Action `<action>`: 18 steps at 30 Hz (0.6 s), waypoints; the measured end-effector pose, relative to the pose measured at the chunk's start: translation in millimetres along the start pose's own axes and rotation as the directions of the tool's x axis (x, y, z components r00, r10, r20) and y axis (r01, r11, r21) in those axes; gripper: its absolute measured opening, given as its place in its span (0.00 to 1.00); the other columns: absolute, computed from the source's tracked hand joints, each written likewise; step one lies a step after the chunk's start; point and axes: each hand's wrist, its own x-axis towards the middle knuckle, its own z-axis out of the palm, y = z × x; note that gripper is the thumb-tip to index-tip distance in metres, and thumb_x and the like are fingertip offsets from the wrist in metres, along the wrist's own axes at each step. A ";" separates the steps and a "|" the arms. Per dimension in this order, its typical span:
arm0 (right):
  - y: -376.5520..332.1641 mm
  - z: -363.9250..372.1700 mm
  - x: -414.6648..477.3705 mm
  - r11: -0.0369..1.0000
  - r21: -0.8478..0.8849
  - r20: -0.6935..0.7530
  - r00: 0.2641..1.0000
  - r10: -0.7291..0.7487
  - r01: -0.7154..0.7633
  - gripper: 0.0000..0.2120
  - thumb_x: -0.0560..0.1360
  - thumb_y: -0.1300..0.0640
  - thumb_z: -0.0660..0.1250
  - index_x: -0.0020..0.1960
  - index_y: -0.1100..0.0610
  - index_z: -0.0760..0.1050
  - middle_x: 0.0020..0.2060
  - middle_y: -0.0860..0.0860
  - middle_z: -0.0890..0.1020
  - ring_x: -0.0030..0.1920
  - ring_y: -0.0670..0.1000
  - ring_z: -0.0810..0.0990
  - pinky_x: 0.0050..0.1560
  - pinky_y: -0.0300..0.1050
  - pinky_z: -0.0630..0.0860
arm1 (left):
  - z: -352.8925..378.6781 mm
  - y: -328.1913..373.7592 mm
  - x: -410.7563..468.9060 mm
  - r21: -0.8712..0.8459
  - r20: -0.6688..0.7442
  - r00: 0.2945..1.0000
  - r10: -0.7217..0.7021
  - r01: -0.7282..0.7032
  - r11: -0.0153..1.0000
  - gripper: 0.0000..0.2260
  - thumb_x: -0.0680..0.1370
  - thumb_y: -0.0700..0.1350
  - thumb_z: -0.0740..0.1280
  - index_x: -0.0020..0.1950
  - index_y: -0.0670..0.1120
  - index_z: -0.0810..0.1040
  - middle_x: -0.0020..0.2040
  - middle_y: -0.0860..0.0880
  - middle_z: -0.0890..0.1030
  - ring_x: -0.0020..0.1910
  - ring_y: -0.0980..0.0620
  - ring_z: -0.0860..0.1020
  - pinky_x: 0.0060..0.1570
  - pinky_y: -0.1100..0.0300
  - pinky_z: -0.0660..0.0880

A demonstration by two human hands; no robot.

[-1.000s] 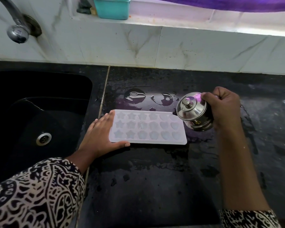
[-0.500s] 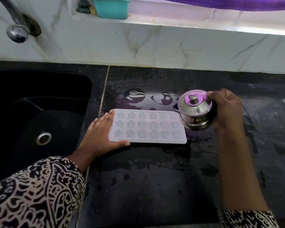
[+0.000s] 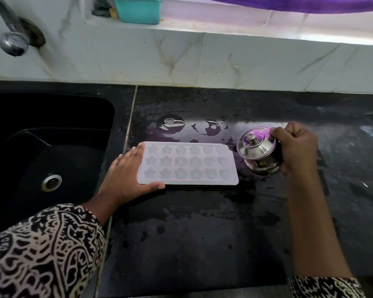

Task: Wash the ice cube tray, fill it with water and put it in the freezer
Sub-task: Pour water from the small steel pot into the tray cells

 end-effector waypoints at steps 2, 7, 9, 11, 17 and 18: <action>1.0 -1.1 0.2 0.999 -0.051 0.002 1.000 -0.011 0.011 0.16 0.65 0.63 0.69 0.26 0.52 0.64 0.25 0.53 0.72 0.26 0.49 0.66 0.24 0.36 0.64 | 0.0 0.2 -0.3 -0.001 0.000 1.000 0.000 0.000 1.000 0.60 0.57 0.84 0.50 0.80 0.49 0.49 0.79 0.51 0.57 0.77 0.52 0.57 0.75 0.49 0.52; 1.4 -1.3 0.7 0.994 -0.101 0.010 0.999 -0.034 0.034 0.16 0.64 0.62 0.69 0.26 0.52 0.64 0.24 0.52 0.68 0.24 0.47 0.63 0.22 0.33 0.61 | -0.5 1.0 0.1 0.002 0.001 1.000 0.002 -0.002 1.000 0.60 0.57 0.84 0.50 0.80 0.49 0.49 0.79 0.51 0.57 0.77 0.51 0.57 0.75 0.49 0.52; 1.8 -1.6 1.2 0.994 -0.105 0.013 0.999 -0.037 0.038 0.16 0.65 0.62 0.69 0.26 0.52 0.64 0.23 0.51 0.67 0.23 0.45 0.62 0.22 0.33 0.61 | -0.8 0.8 0.3 0.003 0.000 1.000 0.002 -0.002 1.000 0.60 0.57 0.84 0.50 0.80 0.49 0.49 0.79 0.50 0.57 0.77 0.51 0.57 0.75 0.49 0.52; 2.3 -2.3 1.8 0.992 -0.117 0.015 0.999 -0.040 0.041 0.16 0.64 0.61 0.69 0.26 0.53 0.64 0.23 0.51 0.68 0.23 0.45 0.62 0.22 0.33 0.61 | -0.5 0.7 0.2 0.003 0.001 1.000 0.001 -0.001 1.000 0.60 0.58 0.84 0.50 0.80 0.49 0.49 0.79 0.50 0.57 0.77 0.51 0.57 0.75 0.50 0.52; 2.0 -1.8 3.3 0.989 -0.141 0.036 0.998 -0.042 0.046 0.14 0.63 0.59 0.69 0.26 0.53 0.64 0.25 0.54 0.68 0.25 0.48 0.63 0.22 0.33 0.62 | 0.1 -0.5 -0.2 0.003 0.000 1.000 0.001 -0.001 1.000 0.59 0.58 0.84 0.50 0.80 0.48 0.49 0.79 0.50 0.57 0.77 0.51 0.56 0.75 0.49 0.52; 2.3 -1.8 3.5 0.989 -0.142 0.036 0.998 -0.041 0.046 0.14 0.63 0.59 0.69 0.26 0.53 0.64 0.26 0.55 0.68 0.25 0.48 0.63 0.22 0.33 0.62 | 0.2 -0.7 -0.2 0.003 0.001 1.000 0.000 0.000 1.000 0.59 0.58 0.84 0.51 0.80 0.49 0.49 0.79 0.50 0.57 0.78 0.51 0.56 0.75 0.49 0.52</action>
